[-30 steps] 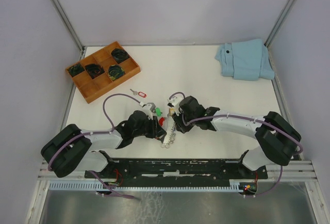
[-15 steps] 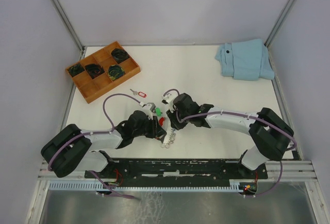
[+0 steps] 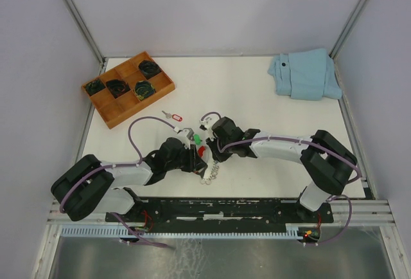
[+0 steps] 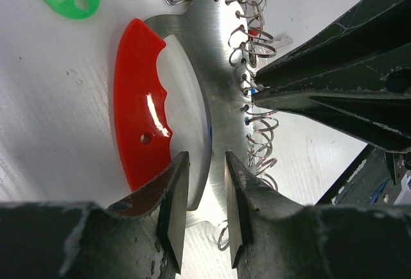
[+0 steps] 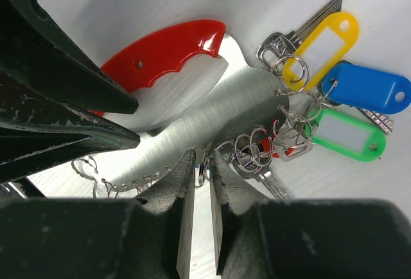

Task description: Put the keys on the keyring

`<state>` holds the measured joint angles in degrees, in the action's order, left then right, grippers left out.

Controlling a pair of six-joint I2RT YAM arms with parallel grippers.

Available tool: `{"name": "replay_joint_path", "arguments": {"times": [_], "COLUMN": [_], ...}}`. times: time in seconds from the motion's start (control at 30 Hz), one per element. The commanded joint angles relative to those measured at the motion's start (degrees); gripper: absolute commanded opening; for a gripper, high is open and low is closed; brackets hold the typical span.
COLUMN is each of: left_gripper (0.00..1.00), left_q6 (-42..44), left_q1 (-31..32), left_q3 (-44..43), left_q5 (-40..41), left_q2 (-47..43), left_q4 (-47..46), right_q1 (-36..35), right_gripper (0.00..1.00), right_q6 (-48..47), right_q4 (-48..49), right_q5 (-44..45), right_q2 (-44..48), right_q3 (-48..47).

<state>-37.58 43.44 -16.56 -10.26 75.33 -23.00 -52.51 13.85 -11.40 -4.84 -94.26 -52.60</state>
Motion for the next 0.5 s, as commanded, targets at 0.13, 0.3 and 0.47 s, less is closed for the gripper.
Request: {"name": "replay_joint_path", "arguments": {"times": [0.13, 0.3, 0.47], "left_gripper": [0.36, 0.36, 0.37], "left_q6": [1.90, 1.77, 0.94], "left_q1": [-0.28, -0.32, -0.29], "left_q3": [-1.02, -0.91, -0.38], "left_q5": [0.47, 0.30, -0.51], "left_q2": [-1.14, -1.43, -2.80], "left_q4": [-0.81, -0.81, -1.87], "right_q1": [-0.46, -0.49, -0.39], "right_gripper": [0.17, 0.05, 0.01], "right_q6": [-0.09, -1.28, -2.95], "right_q4": [-1.96, -2.10, -0.14], "right_q5": [3.19, 3.43, 2.73], "right_q2": [-0.39, 1.62, 4.93], "right_q3": [-2.60, -2.08, -0.54]}}
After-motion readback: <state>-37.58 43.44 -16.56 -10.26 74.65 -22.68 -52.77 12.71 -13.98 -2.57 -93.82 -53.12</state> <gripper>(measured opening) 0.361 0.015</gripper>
